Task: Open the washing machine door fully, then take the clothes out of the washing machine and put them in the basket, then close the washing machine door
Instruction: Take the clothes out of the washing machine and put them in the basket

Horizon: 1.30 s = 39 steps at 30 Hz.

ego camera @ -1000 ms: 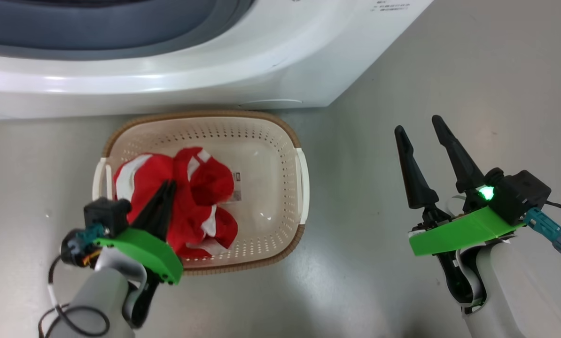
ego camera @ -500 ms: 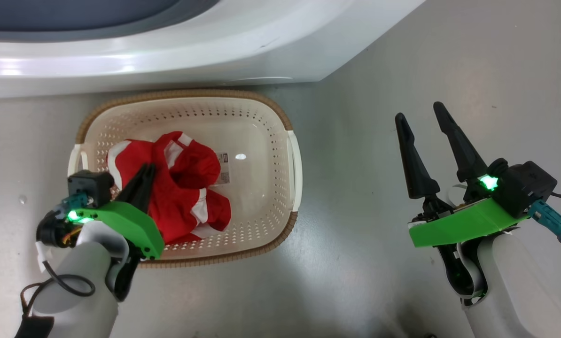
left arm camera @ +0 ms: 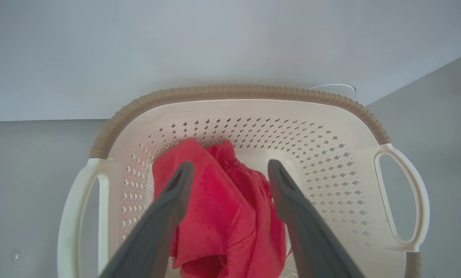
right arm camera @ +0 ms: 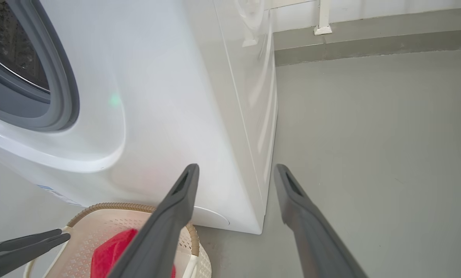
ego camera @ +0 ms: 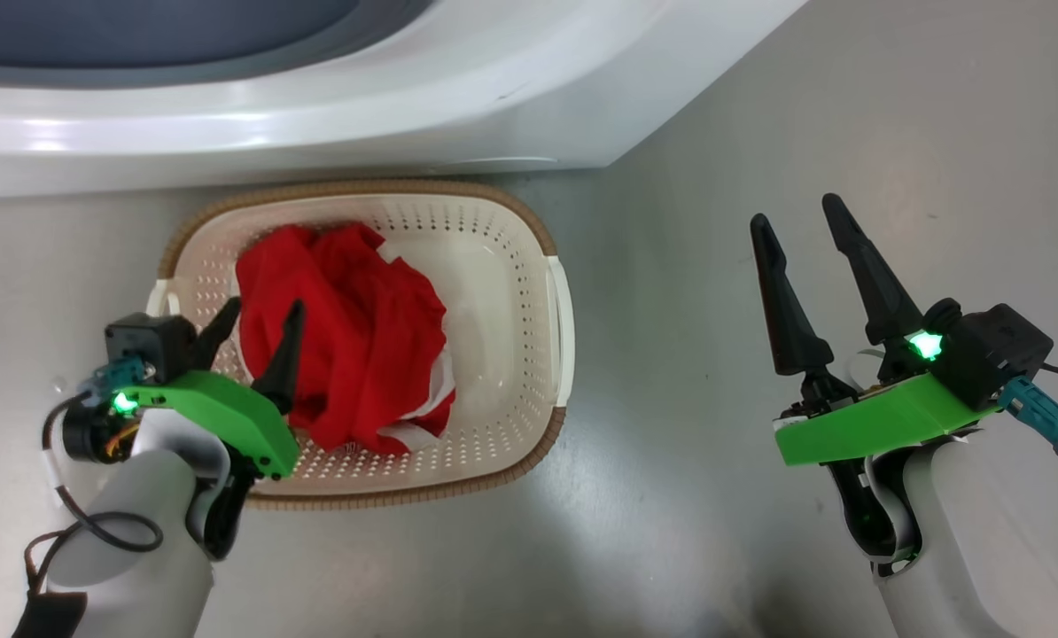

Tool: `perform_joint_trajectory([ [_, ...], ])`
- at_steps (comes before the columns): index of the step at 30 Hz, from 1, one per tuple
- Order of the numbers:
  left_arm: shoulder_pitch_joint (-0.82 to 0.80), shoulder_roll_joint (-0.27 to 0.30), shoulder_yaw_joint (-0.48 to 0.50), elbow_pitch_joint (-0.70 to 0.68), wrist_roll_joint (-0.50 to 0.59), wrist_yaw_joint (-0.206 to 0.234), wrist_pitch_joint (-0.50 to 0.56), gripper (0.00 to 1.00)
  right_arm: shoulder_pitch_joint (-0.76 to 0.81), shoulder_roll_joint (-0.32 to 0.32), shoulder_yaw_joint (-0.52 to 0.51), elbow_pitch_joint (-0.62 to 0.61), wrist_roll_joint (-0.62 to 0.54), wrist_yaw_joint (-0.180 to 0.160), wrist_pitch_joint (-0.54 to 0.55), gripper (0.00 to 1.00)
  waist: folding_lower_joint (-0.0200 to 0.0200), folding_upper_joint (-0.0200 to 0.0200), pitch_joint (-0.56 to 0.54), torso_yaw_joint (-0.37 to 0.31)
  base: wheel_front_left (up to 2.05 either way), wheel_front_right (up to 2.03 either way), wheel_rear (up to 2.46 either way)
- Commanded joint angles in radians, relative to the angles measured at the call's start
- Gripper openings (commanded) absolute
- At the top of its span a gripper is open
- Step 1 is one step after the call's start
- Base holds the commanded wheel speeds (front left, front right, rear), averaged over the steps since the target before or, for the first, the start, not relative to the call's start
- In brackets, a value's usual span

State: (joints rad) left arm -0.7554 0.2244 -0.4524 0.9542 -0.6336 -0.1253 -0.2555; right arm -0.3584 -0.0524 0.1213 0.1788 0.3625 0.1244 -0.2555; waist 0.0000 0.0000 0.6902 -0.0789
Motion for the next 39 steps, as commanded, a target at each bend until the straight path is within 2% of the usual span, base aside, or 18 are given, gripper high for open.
perform_joint_trajectory([
  [1, 0.027, 0.040, 0.039, -0.026, -0.003, -0.005, -0.006, 1.00, 0.018, 0.002, 0.017, -0.016, -0.004, 0.006, -0.006, 1.00, 0.0000, 0.0000, -0.023, 0.005, 0.00, 0.00, 0.00],
  [20, 0.227, 0.018, 0.236, -0.270, 0.131, -0.005, -0.006, 1.00, 0.105, 0.002, -0.009, 0.032, -0.020, 0.006, -0.006, 1.00, 0.0000, 0.0000, -0.252, 0.022, 0.00, 0.00, 0.00],
  [39, 0.572, -0.043, 0.414, -0.584, 0.279, -0.005, -0.006, 1.00, 0.297, 0.002, -0.041, 0.056, -0.030, 0.006, -0.006, 1.00, 0.0000, 0.0000, -0.516, 0.019, 0.00, 0.00, 0.00],
])
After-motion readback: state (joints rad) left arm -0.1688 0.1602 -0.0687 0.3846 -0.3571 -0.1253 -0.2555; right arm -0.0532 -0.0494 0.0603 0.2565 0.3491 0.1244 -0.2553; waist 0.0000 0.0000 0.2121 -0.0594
